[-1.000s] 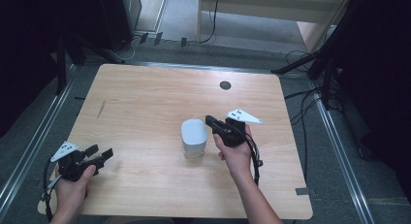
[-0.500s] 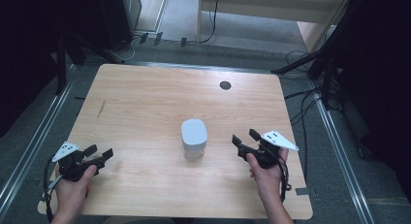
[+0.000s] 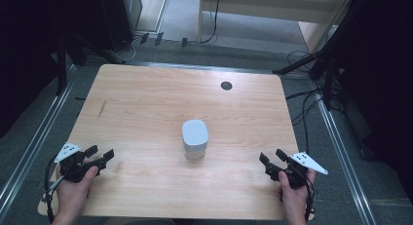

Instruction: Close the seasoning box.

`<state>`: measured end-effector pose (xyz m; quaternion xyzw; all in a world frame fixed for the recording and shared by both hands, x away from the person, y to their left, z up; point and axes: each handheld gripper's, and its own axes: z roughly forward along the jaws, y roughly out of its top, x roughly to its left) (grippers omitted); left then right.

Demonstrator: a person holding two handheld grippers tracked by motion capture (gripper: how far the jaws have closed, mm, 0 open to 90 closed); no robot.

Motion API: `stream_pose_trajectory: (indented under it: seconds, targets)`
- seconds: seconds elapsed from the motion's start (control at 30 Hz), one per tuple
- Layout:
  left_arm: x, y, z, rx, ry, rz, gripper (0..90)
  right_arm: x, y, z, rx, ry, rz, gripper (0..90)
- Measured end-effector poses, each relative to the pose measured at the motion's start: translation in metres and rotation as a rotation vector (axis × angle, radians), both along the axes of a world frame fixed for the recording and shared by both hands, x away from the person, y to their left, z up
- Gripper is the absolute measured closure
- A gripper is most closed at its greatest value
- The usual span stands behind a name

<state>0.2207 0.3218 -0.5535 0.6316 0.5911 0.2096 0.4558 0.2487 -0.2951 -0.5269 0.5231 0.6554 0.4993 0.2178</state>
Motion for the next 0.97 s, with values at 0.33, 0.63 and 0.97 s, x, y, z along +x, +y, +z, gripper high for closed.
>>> stream_pose_trajectory:
  seconds: [0.33, 0.63, 0.97]
  targets:
    - [0.000, 0.001, 0.000, -0.008, -0.001, -0.008, 26.5, -0.013, -0.025, -0.014, -0.028, 0.034, -0.044, 27.3]
    - [0.000, 0.001, 0.000, -0.002, -0.002, -0.003, 26.7, -0.021, -0.038, -0.020, -0.056, 0.050, -0.044, 27.4]
    - [0.001, -0.002, 0.000, 0.022, 0.003, 0.006, 28.0, -0.024, -0.041, -0.020, -0.016, 0.037, -0.046, 27.4]
